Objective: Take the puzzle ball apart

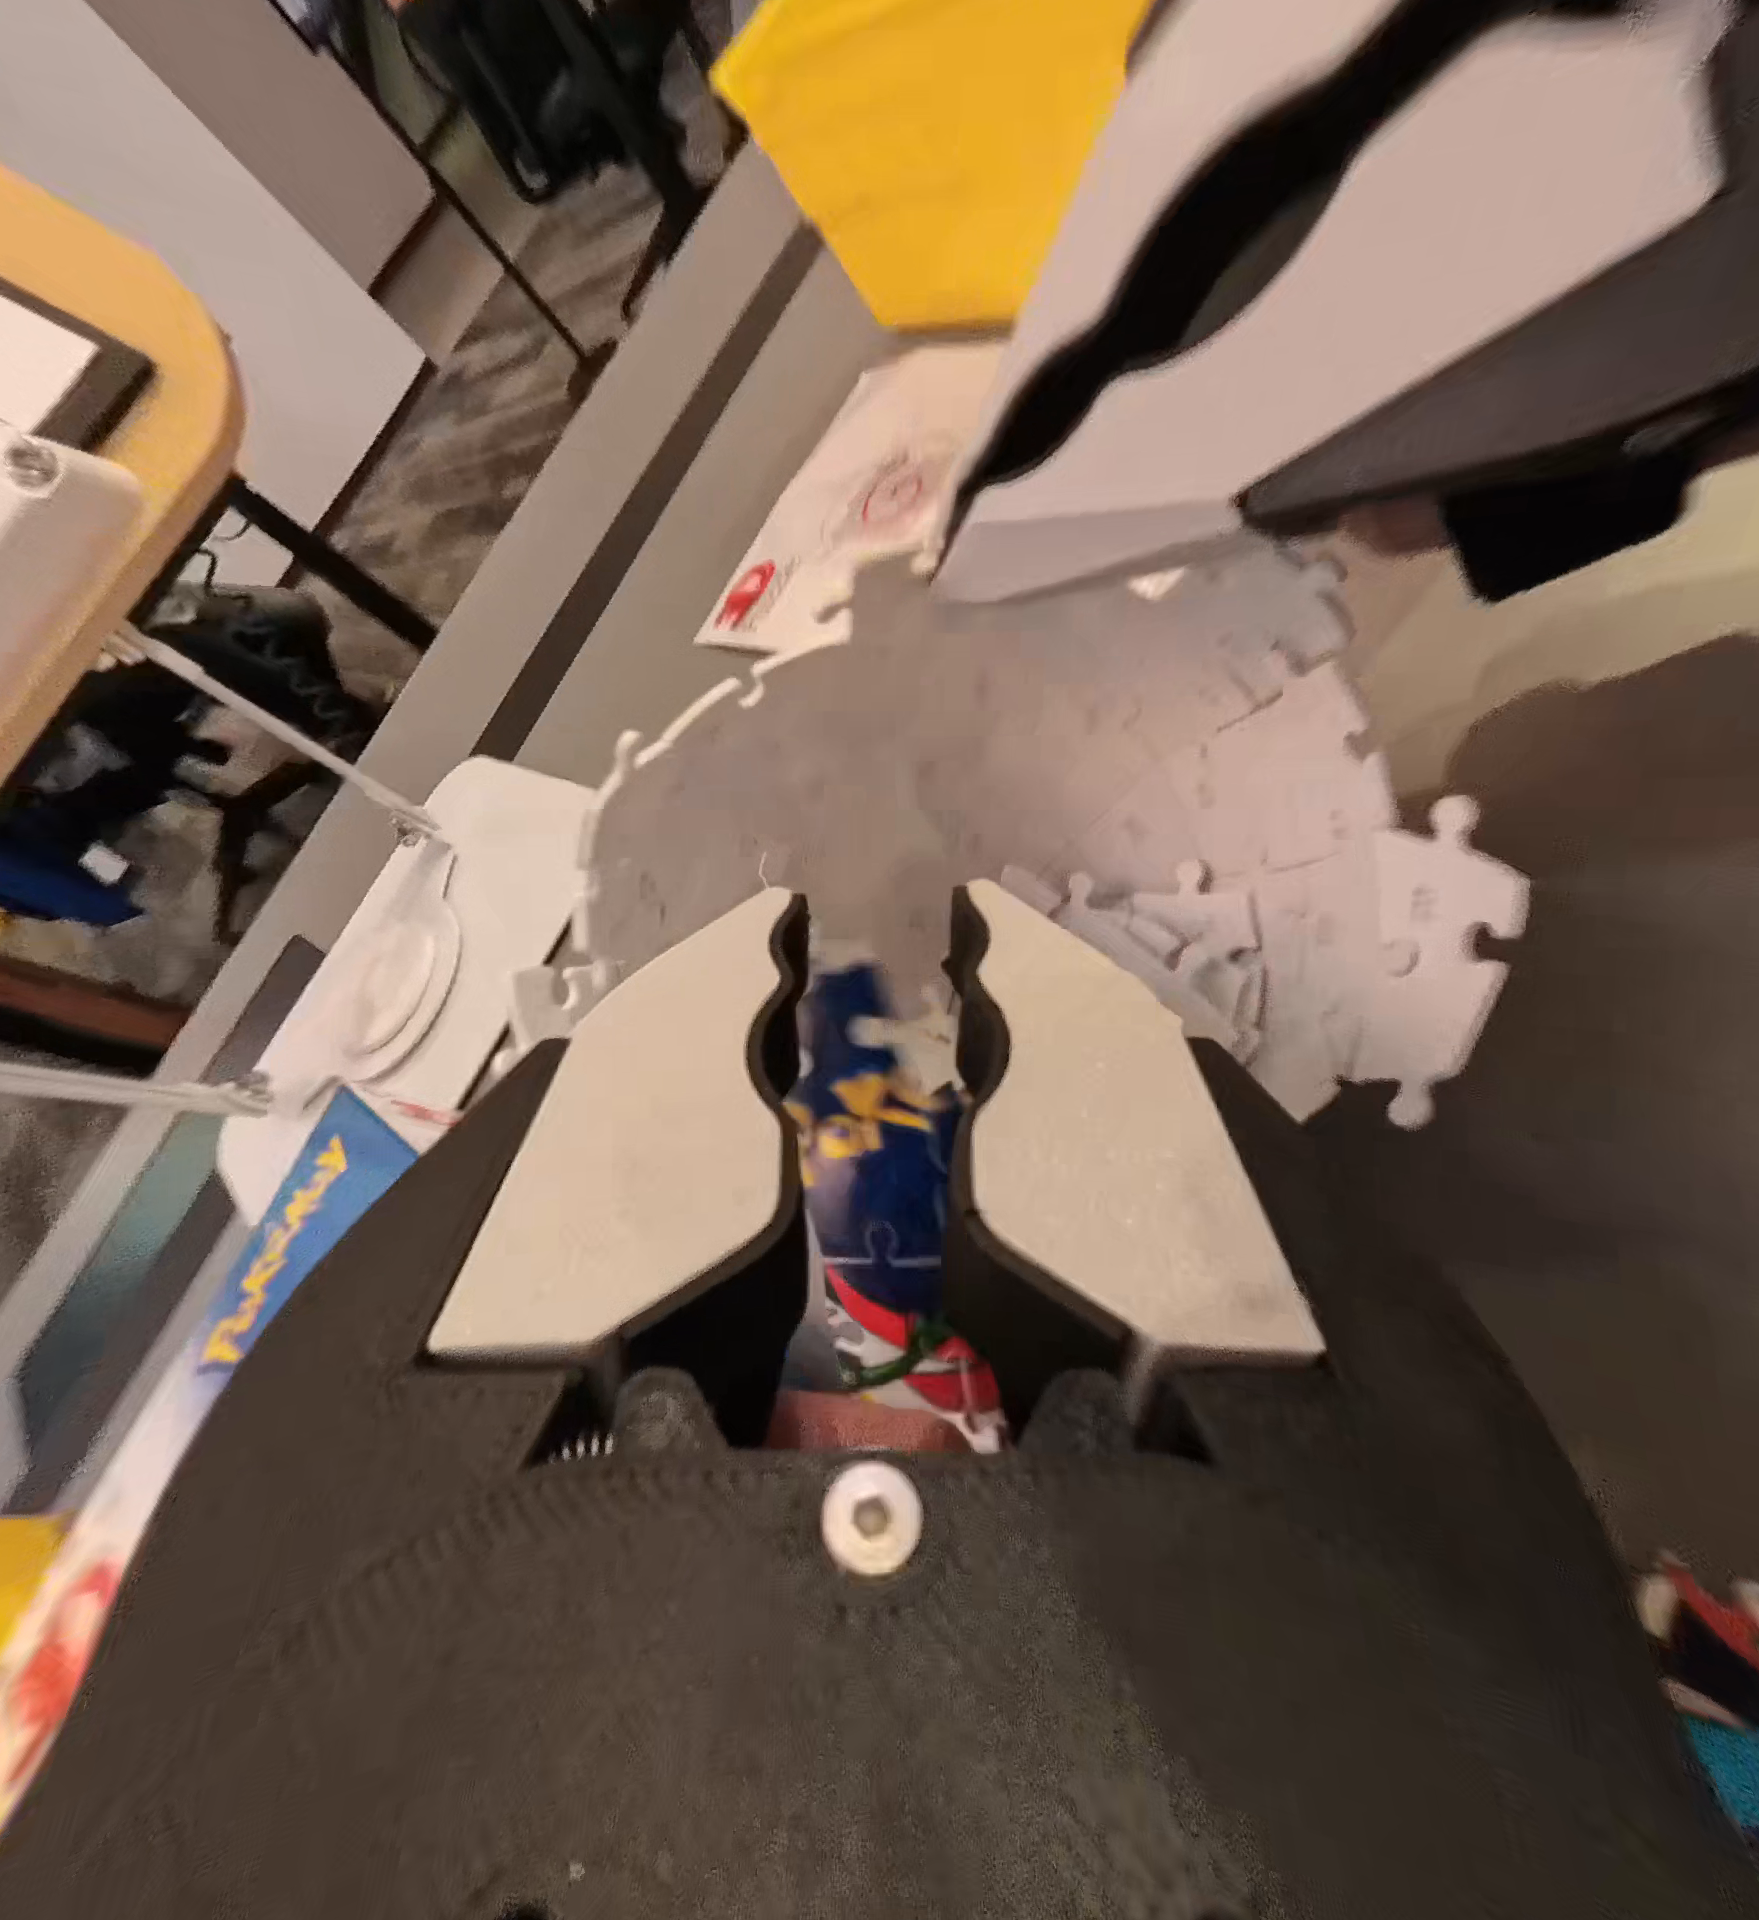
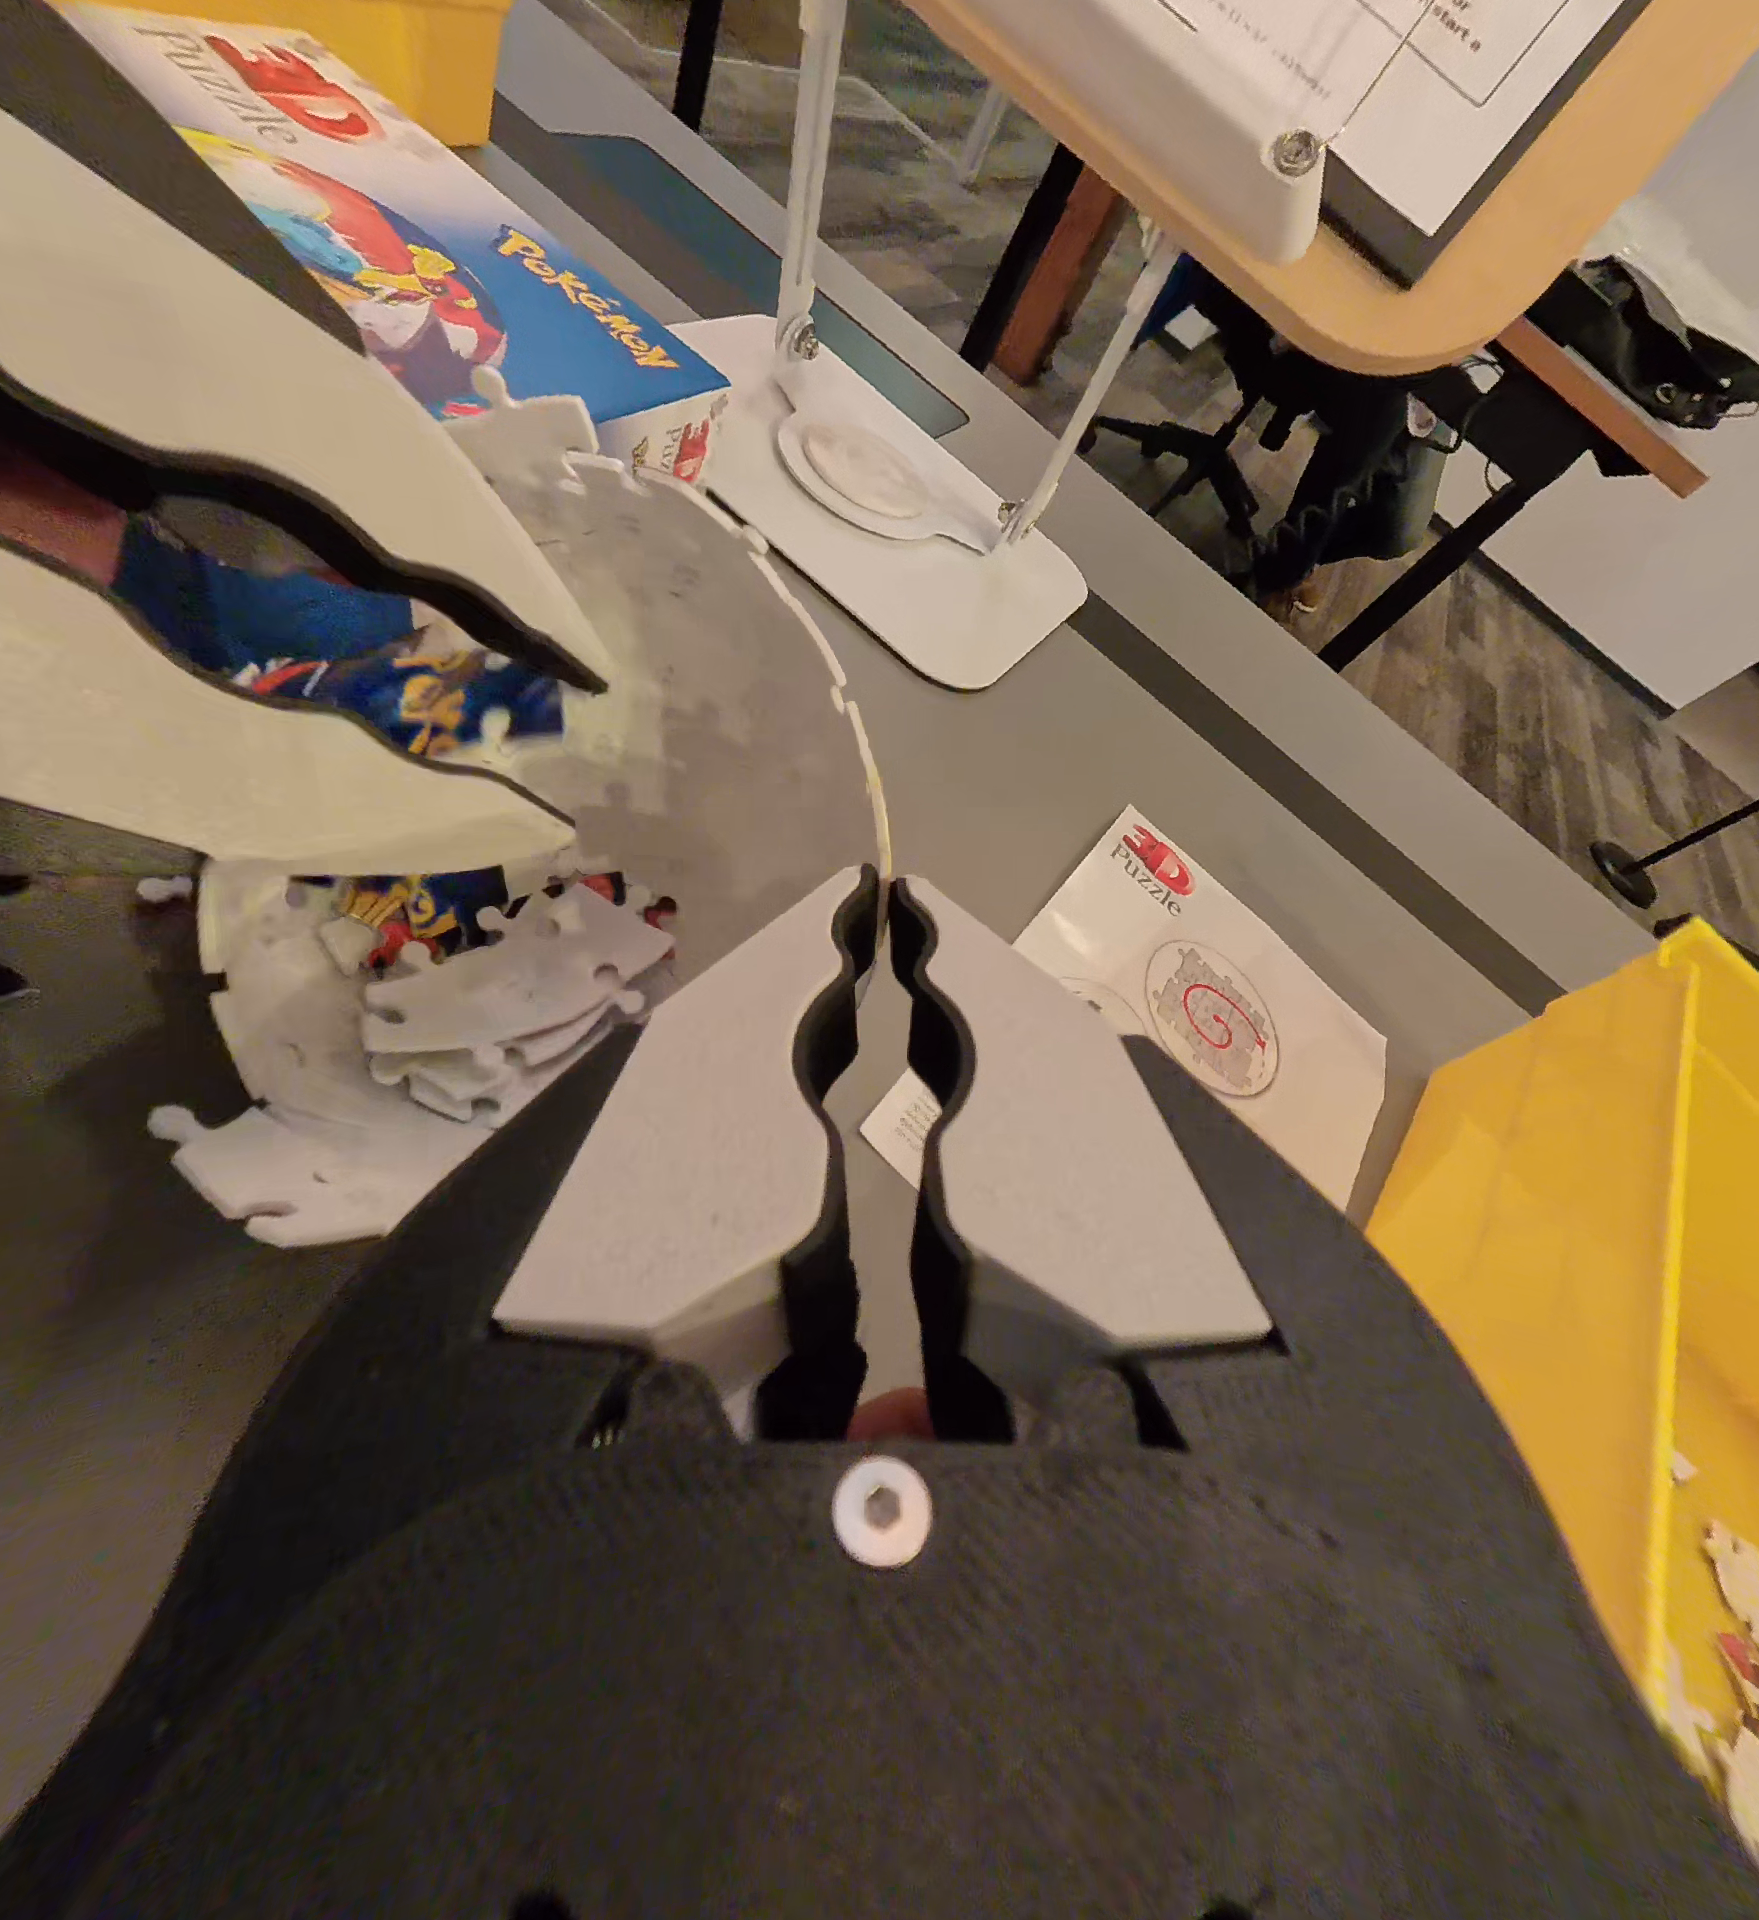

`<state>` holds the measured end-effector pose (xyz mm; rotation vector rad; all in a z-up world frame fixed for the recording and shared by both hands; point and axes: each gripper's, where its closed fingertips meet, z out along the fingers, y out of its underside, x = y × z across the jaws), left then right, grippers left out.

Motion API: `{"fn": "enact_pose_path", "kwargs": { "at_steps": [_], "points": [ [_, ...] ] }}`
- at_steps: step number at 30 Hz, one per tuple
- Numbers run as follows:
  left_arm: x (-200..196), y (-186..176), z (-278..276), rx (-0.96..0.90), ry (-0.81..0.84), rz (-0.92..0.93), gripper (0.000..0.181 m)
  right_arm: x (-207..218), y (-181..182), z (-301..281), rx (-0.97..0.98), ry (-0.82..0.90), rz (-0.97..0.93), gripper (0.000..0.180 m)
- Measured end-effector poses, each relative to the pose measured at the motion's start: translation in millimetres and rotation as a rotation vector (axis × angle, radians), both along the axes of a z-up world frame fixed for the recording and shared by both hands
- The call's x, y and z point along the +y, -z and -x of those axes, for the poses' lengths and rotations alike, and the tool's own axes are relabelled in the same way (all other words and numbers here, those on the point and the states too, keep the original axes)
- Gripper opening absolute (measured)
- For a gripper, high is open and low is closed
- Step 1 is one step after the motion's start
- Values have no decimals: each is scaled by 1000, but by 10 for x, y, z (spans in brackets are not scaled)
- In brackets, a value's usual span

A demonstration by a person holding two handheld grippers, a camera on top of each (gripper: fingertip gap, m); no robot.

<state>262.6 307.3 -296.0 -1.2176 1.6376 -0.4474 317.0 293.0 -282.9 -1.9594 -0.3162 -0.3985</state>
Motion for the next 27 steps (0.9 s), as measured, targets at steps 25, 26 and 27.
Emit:
{"fn": "enact_pose_path", "kwargs": {
  "at_steps": [25, 26, 27],
  "points": [
    [75, 509, 563, 257, -44, 205, 44, -199, -148, 254, 217, -168, -21, 0],
    [56, 444, 563, 235, -19, 177, 44, -214, -204, 332, 243, -207, -28, 0],
    [46, 382, 564, 214, -6, 163, 44, -222, -248, 407, 272, -241, -24, 2]
  ]
}}
